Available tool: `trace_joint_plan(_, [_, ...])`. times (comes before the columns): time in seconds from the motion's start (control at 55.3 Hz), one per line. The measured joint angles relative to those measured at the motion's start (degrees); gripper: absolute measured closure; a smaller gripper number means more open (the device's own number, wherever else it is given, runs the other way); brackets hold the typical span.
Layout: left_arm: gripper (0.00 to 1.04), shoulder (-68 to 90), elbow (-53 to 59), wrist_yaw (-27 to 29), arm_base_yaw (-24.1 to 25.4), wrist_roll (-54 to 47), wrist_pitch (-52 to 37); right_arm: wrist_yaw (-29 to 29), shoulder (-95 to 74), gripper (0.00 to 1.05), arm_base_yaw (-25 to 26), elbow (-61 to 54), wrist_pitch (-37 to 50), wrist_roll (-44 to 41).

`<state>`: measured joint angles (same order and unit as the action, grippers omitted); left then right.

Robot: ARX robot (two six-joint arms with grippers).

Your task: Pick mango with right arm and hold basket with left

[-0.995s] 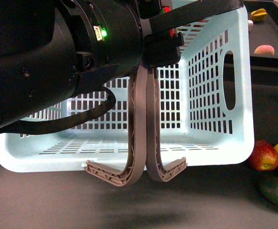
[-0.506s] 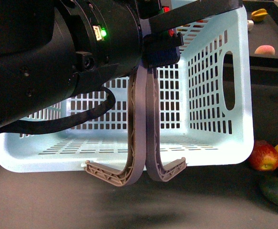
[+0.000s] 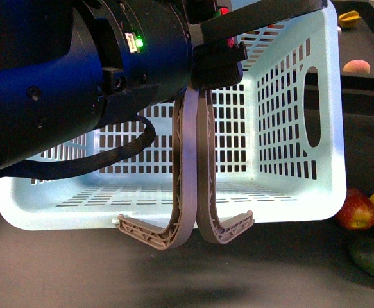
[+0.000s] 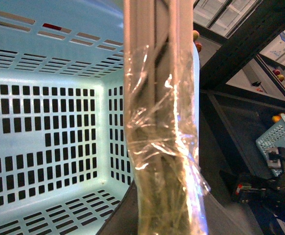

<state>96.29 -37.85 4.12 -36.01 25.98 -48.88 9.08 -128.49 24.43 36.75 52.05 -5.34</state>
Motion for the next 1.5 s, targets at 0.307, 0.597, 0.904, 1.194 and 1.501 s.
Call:
trace_joint_plan(0.307, [0.97,0.0,0.0,0.15,0.0,0.0,0.0,-3.58,-13.07,0.08,-0.02,13.66,-5.99,0.26])
trace_joint_plan(0.597, [0.97,0.0,0.0,0.13,0.0,0.0,0.0,-4.52,-18.97,0.08,-0.07,19.26,-9.07,0.7])
trace_joint_plan(0.904, [0.97,0.0,0.0,0.15,0.0,0.0,0.0,-4.52,-22.8,0.08,-0.57,21.97,-10.1,0.46])
trace_joint_plan(1.194, [0.97,0.0,0.0,0.13,0.0,0.0,0.0,-4.96,-25.86,0.08,-1.4,25.66,-11.37,0.22])
trace_joint_plan(1.501, [0.97,0.0,0.0,0.15,0.0,0.0,0.0,-6.01,-28.11,0.08,-1.49,27.74,-13.29,-0.31])
